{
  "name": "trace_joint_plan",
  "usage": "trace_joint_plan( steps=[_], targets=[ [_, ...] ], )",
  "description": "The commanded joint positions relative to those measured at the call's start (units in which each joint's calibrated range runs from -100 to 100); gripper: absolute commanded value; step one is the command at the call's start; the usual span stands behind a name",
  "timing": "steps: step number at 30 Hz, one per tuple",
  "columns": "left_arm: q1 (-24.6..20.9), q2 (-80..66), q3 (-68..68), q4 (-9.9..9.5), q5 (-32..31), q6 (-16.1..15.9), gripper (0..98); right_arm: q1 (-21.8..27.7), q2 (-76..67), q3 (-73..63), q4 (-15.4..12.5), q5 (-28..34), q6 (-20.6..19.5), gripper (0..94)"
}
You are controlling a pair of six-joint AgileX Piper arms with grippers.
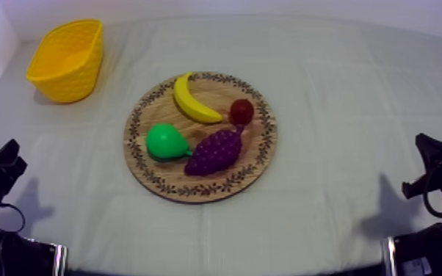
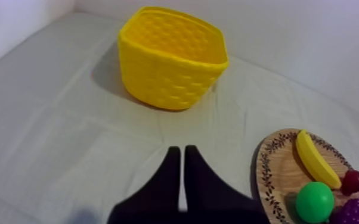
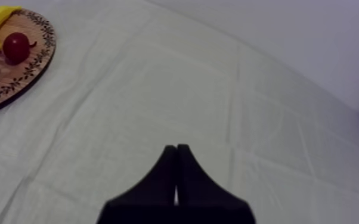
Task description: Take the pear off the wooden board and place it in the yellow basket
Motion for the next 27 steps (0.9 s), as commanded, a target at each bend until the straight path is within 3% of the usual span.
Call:
trace_joint_plan(
  steps=[1, 13, 21, 24, 27],
  targets=[
    [0.0, 0.0, 0.0, -0.02, 0.0, -0.6, 0.1, 0.0, 0.0, 0.0, 0.0, 0.0, 0.0, 0.4],
    [0.1, 0.0, -0.7, 0.17, 3.7, -1.7, 0.1, 0.0, 0.0, 0.0, 0.0, 0.0, 0.0, 0.4],
    [3.9, 0.0, -1.2, 0.65, 3.8, 0.1, 0.0, 0.0, 0.0, 0.0, 0.0, 0.0, 0.0, 0.4],
    [5.6, 0.5, -1.3, 2.60, 3.2, 0.6, 0.0, 0.0, 0.0, 0.0, 0.0, 0.0, 0.0, 0.4],
    [6.7, 2.4, -1.3, 6.64, 1.6, -1.3, 0.0, 0.0, 0.0, 0.0, 0.0, 0.0, 0.0, 0.4]
  ],
)
